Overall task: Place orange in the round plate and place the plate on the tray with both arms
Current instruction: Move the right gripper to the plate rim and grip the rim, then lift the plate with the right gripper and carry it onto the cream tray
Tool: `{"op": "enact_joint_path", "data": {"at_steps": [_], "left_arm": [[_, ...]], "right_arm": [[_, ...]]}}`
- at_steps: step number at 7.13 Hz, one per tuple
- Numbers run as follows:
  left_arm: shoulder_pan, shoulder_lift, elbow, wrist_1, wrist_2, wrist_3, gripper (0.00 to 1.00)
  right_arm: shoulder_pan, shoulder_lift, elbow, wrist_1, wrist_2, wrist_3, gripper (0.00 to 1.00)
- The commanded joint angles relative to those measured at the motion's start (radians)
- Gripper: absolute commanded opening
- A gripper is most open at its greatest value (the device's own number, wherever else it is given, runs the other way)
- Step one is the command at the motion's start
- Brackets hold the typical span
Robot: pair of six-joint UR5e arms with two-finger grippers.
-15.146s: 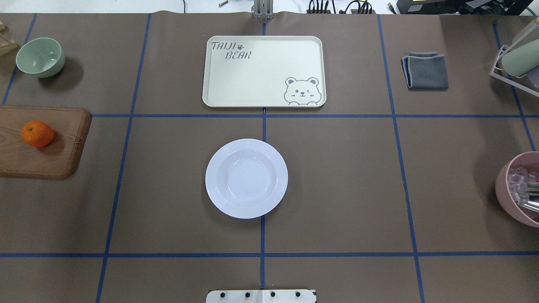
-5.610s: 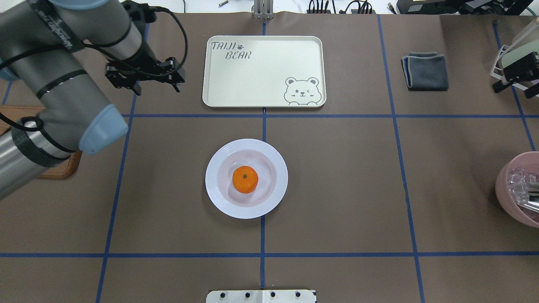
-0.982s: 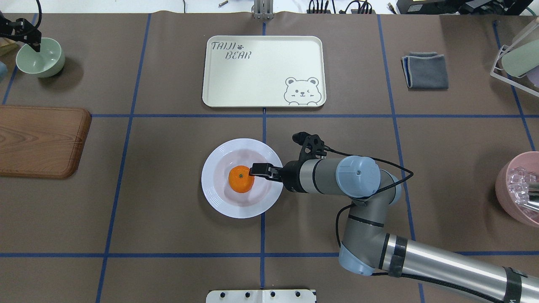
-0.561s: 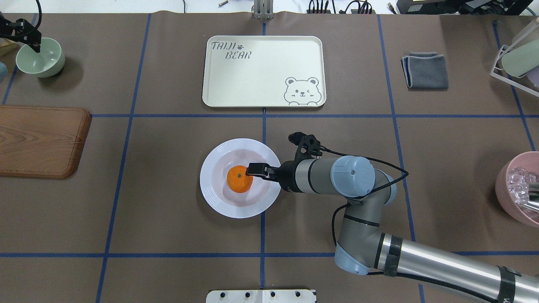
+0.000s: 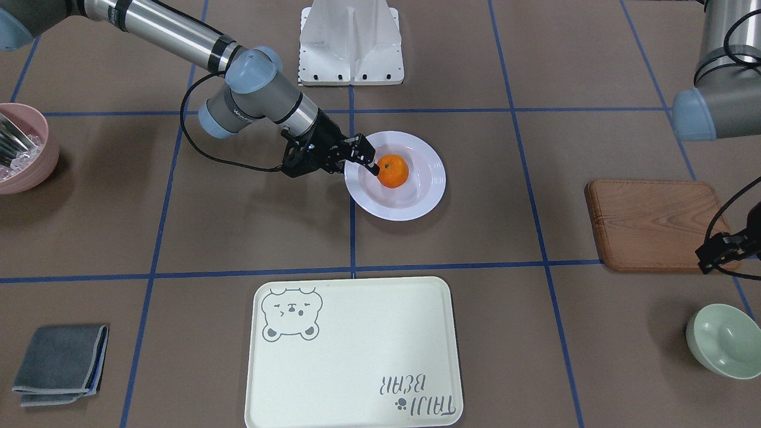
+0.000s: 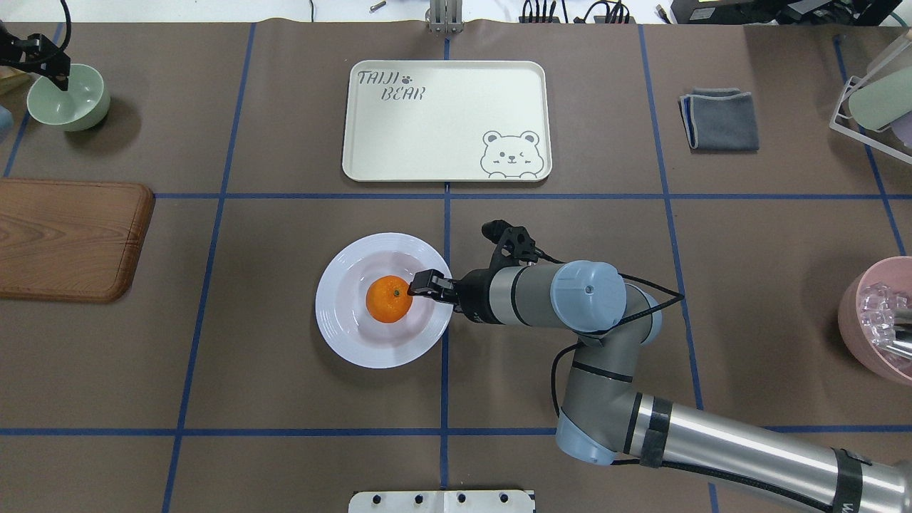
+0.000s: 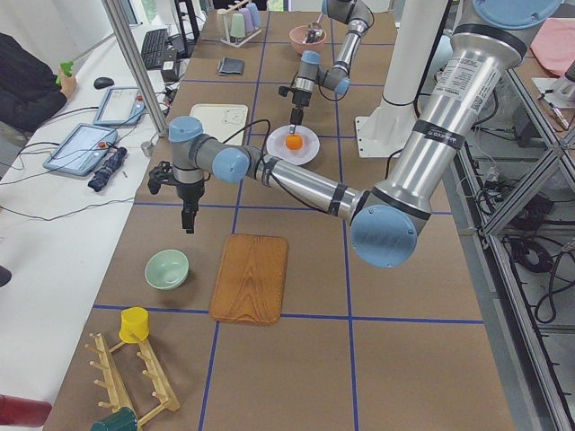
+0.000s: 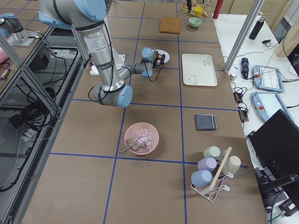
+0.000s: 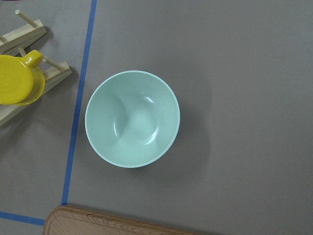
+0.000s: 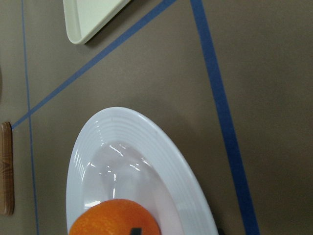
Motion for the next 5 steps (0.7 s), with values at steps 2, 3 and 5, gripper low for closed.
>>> {"op": "enact_joint_path", "data": {"at_steps": [2, 3, 5], "left_arm": [[0.001, 0.002, 0.0, 0.0, 0.019, 0.0, 0.98], [0.003, 0.003, 0.002, 0.0, 0.019, -0.002, 0.98], [0.003, 0.006, 0.008, 0.0, 0.019, -0.002, 0.98]], "right_arm": [[0.0, 0.004, 0.018, 0.0, 0.0, 0.028, 0.14], [0.0, 0.006, 0.028, 0.0, 0.0, 0.033, 0.06], [0.002, 0.006, 0.076, 0.0, 0.0, 0.095, 0.0]]}}
